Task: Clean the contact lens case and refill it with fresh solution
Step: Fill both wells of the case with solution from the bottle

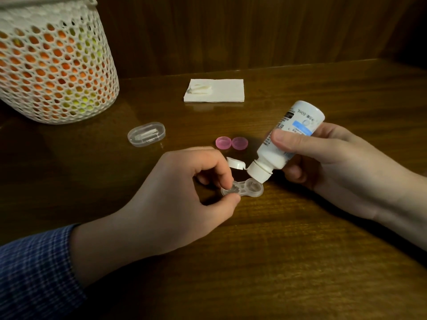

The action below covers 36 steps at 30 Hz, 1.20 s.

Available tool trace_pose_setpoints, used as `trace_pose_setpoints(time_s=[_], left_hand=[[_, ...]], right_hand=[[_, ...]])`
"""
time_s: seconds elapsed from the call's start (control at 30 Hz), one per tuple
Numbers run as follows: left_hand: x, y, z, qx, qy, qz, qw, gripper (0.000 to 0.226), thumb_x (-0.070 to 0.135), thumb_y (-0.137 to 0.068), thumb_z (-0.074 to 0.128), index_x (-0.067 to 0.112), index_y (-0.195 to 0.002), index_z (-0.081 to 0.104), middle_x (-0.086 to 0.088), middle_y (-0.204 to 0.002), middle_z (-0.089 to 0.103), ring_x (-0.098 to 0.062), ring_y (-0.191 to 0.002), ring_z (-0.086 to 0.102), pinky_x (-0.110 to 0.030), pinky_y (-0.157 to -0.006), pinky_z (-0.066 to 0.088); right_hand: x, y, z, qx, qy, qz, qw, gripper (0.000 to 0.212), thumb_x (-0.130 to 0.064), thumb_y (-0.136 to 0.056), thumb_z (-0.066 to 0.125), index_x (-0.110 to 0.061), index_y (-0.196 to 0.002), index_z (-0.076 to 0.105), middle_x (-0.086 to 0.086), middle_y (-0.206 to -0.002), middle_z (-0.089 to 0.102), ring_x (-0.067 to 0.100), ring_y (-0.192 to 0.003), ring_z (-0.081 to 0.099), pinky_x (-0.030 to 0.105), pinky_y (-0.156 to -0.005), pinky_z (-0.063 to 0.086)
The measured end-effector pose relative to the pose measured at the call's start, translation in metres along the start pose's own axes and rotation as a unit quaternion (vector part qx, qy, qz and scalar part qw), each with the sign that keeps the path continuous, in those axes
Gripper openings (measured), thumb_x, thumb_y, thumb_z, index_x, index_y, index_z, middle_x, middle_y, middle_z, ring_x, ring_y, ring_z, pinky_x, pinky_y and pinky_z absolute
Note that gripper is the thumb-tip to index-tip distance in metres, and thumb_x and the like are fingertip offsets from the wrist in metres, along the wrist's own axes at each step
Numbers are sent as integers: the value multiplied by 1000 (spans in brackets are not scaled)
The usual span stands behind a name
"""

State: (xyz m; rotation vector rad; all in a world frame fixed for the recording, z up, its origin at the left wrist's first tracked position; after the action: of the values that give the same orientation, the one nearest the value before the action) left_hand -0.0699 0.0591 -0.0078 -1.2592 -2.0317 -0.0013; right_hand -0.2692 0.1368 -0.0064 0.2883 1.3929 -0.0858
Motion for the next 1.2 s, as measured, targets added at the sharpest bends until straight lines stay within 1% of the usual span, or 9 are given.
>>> trace_pose_setpoints(time_s=[0.03,0.2,0.27,0.37,0.47,0.63,0.87,1.07,1.2], left_hand=[[0,0,0,-3,1,-2,1000,11,31,-75,77,27,-81,68,14,-86,70,-10,-86,69,-26,-73,56],[0,0,1,-11,-4,-3,1000,12,32,-75,77,31,-77,65,14,-85,70,-9,-86,68,-26,-74,55],[1,0,1,-8,-5,-6,1000,13,32,-75,77,33,-76,64,14,-85,70,-9,-86,68,-26,-74,55],[1,0,1,-9,-6,-6,1000,14,32,-75,78,33,-76,64,14,-85,70,-9,-87,69,-26,-75,56],[1,0,1,-9,-7,-7,1000,14,32,-75,77,34,-76,63,13,-85,71,-9,-86,69,-27,-74,56],[1,0,1,-7,-14,-6,1000,16,29,-76,80,32,-75,64,13,-85,71,-9,-86,69,-27,-75,56],[1,0,2,-8,-15,-10,1000,17,30,-76,80,33,-74,63,12,-85,71,-10,-87,69,-28,-75,55],[-1,-1,2,-13,-21,-25,999,12,34,-74,77,32,-74,65,15,-86,72,-6,-93,67,-26,-81,52],[-1,-1,2,-13,-21,-29,999,13,34,-74,77,31,-74,65,16,-87,72,-5,-93,68,-25,-81,52]], right_hand=[[0,0,0,2,2,0,1000,42,-32,-61,91,-14,-95,75,0,-78,75,4,-53,56,13,-48,44],[-1,1,1,11,3,2,1000,44,-35,-59,86,-14,-95,75,0,-78,76,3,-53,55,12,-48,44],[0,1,1,9,4,5,1000,41,-32,-61,90,-14,-94,76,1,-80,76,4,-53,55,12,-48,44],[0,0,0,8,-1,7,1000,36,-36,-60,87,-16,-89,78,2,-80,76,4,-53,55,12,-48,44],[1,0,0,6,-2,6,1000,33,-33,-65,86,-14,-91,77,2,-80,76,4,-54,55,12,-48,44],[0,0,0,7,3,4,1000,37,-33,-60,90,-14,-88,77,2,-78,76,4,-52,55,12,-46,43],[0,0,2,16,-1,3,1000,47,-37,-56,82,-11,-95,74,1,-77,75,3,-51,57,11,-46,44],[0,-1,0,9,0,5,1000,35,-34,-61,90,-15,-88,77,1,-79,76,3,-54,56,12,-47,45],[0,0,0,14,3,10,1000,38,-35,-61,90,-15,-90,76,0,-79,76,3,-53,55,12,-47,45]])
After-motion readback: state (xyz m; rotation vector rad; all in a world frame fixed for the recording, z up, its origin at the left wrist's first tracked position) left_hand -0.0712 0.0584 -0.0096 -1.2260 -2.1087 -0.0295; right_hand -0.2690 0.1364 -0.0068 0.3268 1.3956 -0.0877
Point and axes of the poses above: each hand's wrist, its own y-axis away from the middle knuckle, its own z-axis out of the palm, x = y × z, the point moved 2 cm from there along -y, towards the middle knuckle
